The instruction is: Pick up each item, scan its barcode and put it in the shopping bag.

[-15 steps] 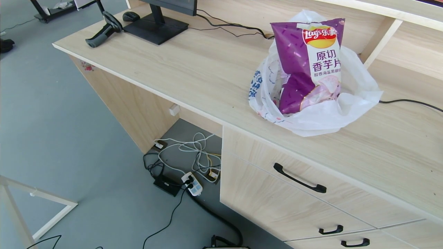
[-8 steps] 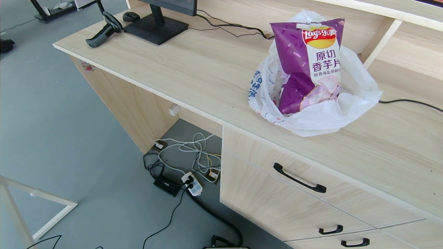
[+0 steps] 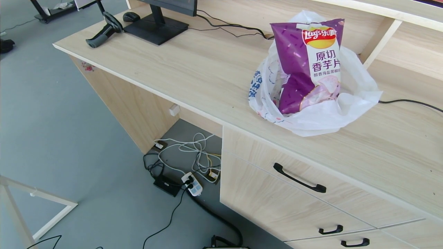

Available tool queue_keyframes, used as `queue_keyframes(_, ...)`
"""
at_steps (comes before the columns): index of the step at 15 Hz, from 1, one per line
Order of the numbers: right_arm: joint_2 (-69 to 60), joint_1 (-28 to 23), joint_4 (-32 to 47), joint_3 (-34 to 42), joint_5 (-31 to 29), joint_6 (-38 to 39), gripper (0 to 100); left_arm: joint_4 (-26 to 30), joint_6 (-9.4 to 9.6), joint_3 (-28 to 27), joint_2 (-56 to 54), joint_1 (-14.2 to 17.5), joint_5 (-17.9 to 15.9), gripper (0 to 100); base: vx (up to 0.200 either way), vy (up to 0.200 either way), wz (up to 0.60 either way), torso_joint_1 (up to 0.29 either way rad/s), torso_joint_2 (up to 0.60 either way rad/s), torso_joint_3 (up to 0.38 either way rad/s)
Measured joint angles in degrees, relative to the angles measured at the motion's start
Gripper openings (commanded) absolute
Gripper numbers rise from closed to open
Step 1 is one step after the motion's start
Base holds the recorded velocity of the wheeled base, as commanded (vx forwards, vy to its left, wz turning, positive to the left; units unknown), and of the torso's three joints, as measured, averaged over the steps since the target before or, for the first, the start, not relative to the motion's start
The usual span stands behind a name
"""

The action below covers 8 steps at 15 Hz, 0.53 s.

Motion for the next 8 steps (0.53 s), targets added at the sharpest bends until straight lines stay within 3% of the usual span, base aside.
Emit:
queue_keyframes(3,-0.6,-0.04,-5.8,0.02,0.52,-0.33,100,-0.05,-0.07,0.0,0.0,-0.04,0.02,100,0.0,0.0,0.0,0.0,0.0,0.0)
queue_keyframes(8,-0.22,-0.06,3.69,-0.02,0.51,3.78,100,-0.07,0.04,0.0,0.0,0.0,0.0,100,0.0,0.0,0.0,0.0,0.0,0.0)
